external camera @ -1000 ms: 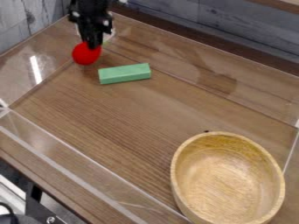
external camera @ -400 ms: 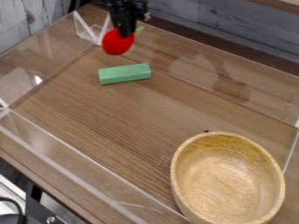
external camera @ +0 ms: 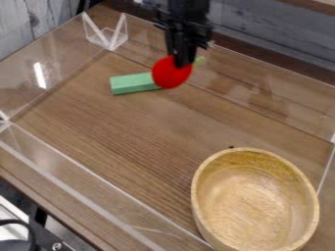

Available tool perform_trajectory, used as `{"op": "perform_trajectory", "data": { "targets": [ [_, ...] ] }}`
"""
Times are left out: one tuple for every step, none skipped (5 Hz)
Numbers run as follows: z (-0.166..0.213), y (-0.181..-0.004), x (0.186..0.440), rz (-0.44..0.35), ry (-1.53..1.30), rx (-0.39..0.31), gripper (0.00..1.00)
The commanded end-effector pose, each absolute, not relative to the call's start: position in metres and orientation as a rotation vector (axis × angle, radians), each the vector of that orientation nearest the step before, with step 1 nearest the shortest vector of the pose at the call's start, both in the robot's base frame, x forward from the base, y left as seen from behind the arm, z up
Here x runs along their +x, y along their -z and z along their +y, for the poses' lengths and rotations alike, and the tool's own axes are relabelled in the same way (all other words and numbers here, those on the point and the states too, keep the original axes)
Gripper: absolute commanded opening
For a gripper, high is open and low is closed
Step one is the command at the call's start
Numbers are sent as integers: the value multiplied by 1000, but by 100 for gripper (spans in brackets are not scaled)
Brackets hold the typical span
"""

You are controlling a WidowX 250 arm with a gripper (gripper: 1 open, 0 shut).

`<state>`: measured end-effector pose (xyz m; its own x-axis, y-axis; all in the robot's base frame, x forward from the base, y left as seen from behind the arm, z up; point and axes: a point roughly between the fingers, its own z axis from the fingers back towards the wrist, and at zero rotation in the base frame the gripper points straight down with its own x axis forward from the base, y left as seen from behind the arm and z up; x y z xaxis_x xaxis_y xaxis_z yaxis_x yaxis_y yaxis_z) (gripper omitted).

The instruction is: Move the red object to the right side of the table

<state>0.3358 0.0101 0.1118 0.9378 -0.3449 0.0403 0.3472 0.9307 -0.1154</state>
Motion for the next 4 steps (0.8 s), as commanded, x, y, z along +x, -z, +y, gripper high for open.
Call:
{"op": "perform_trajectory", "data": {
  "targets": [
    [-24,-123,340,-84,427,-107,0],
    [-47,-109,336,-66,491,-116,0],
    [-61,-94,332,-49,540,-130,0],
    [-67,-74,334,-28,566,-134,0]
  ]
}}
